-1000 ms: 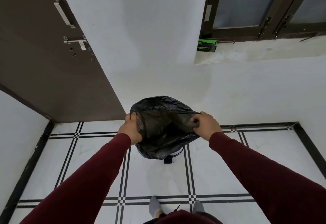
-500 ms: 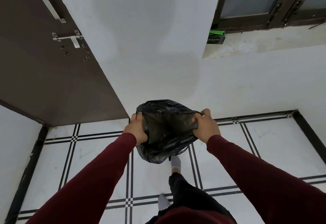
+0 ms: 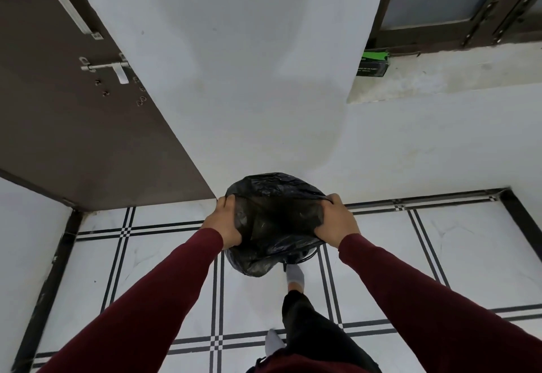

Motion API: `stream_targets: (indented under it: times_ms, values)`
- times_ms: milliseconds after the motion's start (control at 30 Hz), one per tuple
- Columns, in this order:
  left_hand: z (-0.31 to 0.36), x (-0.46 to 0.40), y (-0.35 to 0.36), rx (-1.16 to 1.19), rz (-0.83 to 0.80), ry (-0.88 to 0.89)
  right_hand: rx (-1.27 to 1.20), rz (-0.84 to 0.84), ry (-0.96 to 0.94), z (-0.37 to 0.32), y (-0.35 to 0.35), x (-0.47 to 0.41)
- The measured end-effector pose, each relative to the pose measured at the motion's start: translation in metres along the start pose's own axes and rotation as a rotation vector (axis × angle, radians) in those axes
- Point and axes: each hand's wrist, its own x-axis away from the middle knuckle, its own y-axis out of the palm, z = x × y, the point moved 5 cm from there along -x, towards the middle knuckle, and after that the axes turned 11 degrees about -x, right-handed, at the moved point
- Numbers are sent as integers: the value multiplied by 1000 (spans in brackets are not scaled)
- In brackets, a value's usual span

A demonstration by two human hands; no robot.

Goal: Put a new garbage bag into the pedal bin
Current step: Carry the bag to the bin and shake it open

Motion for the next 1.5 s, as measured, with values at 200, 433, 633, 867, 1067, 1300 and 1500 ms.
stream_targets:
  times_ms: [200, 433, 633, 867, 1067, 1300, 1500]
  values:
    - [-7, -13, 28, -46, -135, -8, 20, -219, 26, 17, 32, -8]
    - [-12, -40, 69, -52, -235, -61, -40, -272, 122, 48, 52, -33]
    - [1, -88, 118, 7, -247, -38, -4, -339, 170, 85, 76, -68]
    - [26, -156, 233, -78, -423, 32, 148, -450, 261, 162, 140, -106]
    - [28, -241, 286, 1, -274, -40, 22, -221, 368, 221, 185, -173]
    - [8, -316, 320, -122, -100, -61, 172, -78, 104, 251, 241, -218]
    - [-11, -352, 340, -323, -25, -60, 377, -245, 20, 258, 292, -256]
